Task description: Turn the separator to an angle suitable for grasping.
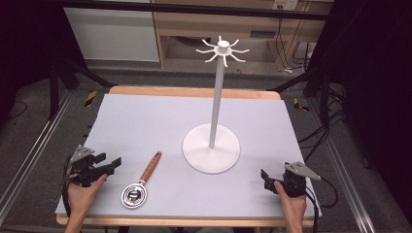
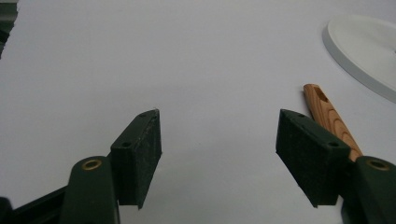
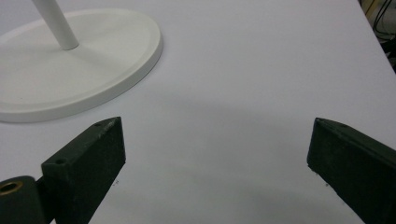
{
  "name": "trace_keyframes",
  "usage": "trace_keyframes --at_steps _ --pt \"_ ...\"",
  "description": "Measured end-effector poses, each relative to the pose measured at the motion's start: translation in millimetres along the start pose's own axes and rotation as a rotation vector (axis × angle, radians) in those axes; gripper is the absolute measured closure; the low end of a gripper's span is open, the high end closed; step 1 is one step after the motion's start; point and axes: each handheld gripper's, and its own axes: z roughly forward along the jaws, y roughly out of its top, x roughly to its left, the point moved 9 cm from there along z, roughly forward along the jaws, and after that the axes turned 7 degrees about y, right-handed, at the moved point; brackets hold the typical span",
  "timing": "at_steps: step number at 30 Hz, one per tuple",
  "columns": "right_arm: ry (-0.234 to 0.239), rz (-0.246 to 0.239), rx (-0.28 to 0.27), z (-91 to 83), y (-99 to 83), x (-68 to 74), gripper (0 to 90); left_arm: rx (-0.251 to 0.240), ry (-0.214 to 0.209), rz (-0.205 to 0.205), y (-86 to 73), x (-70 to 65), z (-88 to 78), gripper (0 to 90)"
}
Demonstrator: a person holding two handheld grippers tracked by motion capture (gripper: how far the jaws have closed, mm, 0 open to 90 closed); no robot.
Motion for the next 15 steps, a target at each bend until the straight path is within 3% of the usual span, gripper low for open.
trace_keyframes --at_steps 5,15 --pt "0.019 -0.004 0.004 1.8 -0.6 4.3 3.7 -0.012 -0.013 0.011 3.3 -7.1 -4.3 31.8" --pt "0.019 -0.006 -0.020 3.0 1.4 8.1 4.3 -0.037 -0.079 0.058 16.0 -35.3 -14.8 31.5"
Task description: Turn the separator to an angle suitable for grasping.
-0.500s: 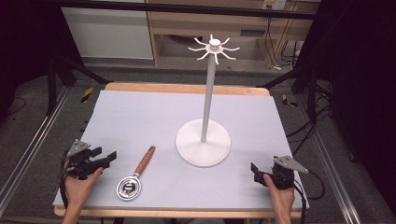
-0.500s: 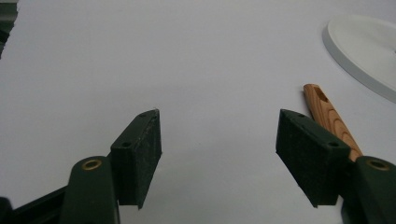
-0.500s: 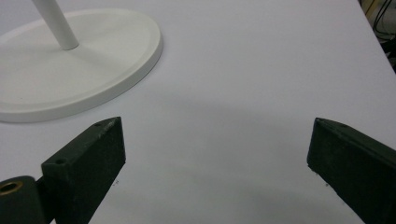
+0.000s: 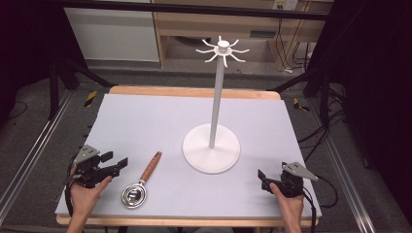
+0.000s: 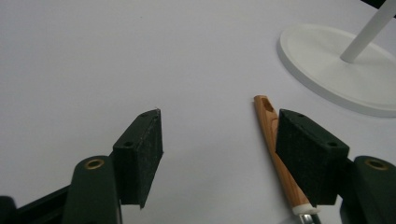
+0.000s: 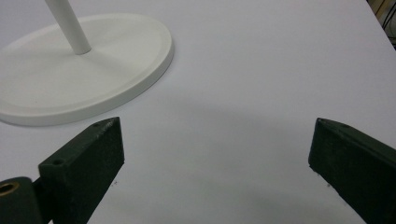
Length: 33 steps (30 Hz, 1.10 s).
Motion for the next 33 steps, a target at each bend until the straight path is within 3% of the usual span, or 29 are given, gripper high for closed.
trace_keyframes --at_steps 7,17,25,33 --pt "0.007 0.002 0.016 4.0 -5.2 0.9 5.8 0.010 -0.021 0.041 3.9 -19.2 -0.2 31.2" --pt "0.006 0.009 0.023 5.3 -7.1 -0.3 5.8 0.045 -0.036 0.091 5.5 -33.0 3.0 33.5" --pt "0.001 -0.007 0.028 6.0 -7.8 0.6 6.4 0.050 -0.069 0.140 21.9 -49.4 3.5 36.8" --pt "0.000 -0.004 0.033 6.5 -8.2 0.2 6.4 0.071 -0.072 0.176 31.5 -61.3 6.7 39.8"
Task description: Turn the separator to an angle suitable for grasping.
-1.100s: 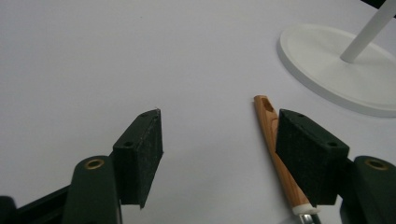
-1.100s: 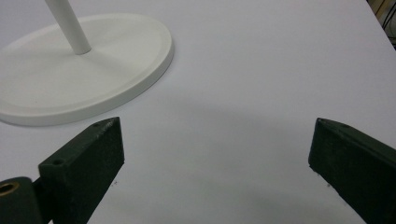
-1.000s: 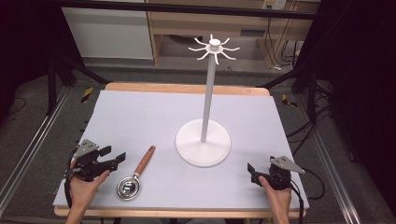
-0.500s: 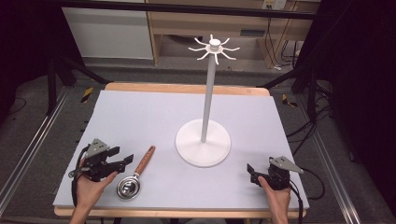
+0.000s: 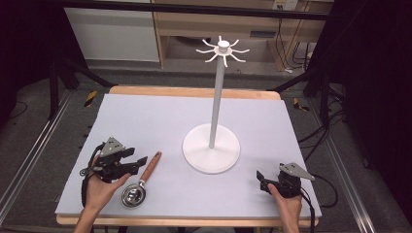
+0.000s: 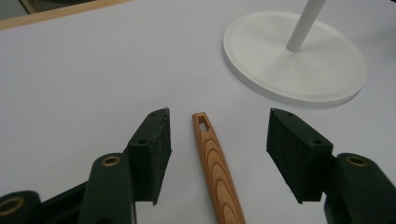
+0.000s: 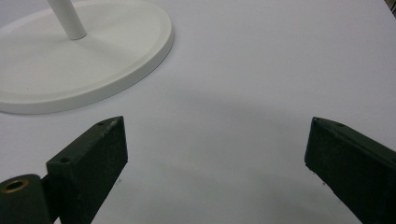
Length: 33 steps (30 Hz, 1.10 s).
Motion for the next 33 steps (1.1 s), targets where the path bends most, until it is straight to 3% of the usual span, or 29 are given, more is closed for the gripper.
trace_keyframes --at_steps 11,24,33 --pt "0.003 -0.010 0.015 1.4 -0.9 1.5 6.4 0.075 -0.015 0.011 -0.5 -9.2 17.6 42.2" --pt "0.012 -0.022 0.028 2.8 -1.6 2.1 6.4 0.202 -0.004 0.076 -22.9 -17.5 36.5 49.2" --pt "0.015 -0.016 0.035 3.1 -2.2 2.5 6.4 0.258 0.004 0.087 -34.0 -17.4 42.0 49.8"
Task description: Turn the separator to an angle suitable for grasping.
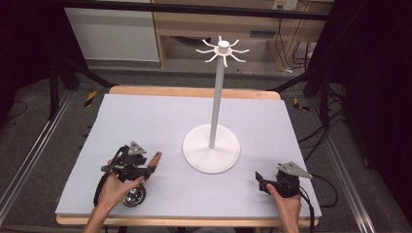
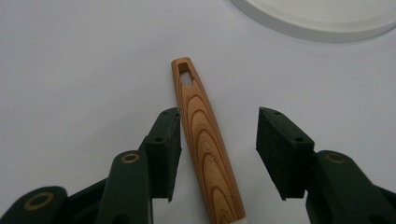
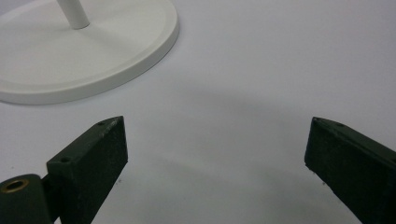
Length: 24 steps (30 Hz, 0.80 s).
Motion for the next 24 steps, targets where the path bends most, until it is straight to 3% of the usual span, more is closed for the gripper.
trace_keyframes --at_steps 7,14,24 --pt "0.005 0.004 0.003 0.3 -0.2 0.5 6.4 0.061 0.012 0.033 -8.6 -2.0 7.7 50.4" --pt "0.008 0.003 0.008 0.6 -0.4 1.0 6.5 0.114 0.023 0.040 -18.1 -1.2 14.1 50.8" --pt "0.011 -0.004 0.017 1.5 -0.8 1.2 6.4 0.131 0.003 -0.002 -23.0 -0.6 15.5 60.4"
